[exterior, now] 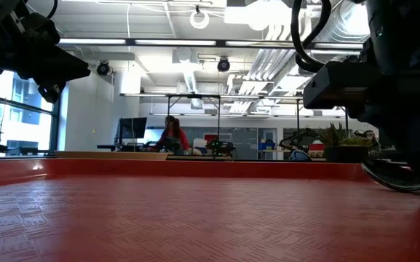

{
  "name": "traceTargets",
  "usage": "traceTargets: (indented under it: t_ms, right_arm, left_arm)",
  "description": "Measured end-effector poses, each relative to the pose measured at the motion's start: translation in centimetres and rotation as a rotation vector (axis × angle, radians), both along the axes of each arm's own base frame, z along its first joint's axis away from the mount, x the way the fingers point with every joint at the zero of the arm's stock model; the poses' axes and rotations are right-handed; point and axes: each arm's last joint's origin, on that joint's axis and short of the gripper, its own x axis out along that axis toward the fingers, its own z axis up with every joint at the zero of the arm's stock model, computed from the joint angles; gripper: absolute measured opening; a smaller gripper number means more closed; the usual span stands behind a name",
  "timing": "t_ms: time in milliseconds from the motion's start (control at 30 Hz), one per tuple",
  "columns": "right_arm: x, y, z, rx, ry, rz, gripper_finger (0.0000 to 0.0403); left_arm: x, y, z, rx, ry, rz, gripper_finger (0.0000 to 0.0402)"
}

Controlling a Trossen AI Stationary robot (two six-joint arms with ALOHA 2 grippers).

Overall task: Pick and place plate/cup/fork/spoon on tray
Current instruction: Put the blue spoon on the red serving tray, then put the light orange plate on the red serving tray

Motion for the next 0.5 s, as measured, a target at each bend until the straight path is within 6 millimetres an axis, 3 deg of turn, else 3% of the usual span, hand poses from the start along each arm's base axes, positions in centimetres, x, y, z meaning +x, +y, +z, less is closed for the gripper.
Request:
traceTargets:
  t_ms: [200,500]
  right_arm:
    - [0.57,0.19,1.19,-0.032,-0.021,-0.005,0.0076]
    - [0.58,0.21,1.22,-0.030,-0.018,-0.027,0.0076]
  left_arm:
    - [0.00,0.00,0.00,0.000,0.000,0.000,0.0054]
    - [0.00,0.00,0.01,0.000,-0.001,0.000,0.0054]
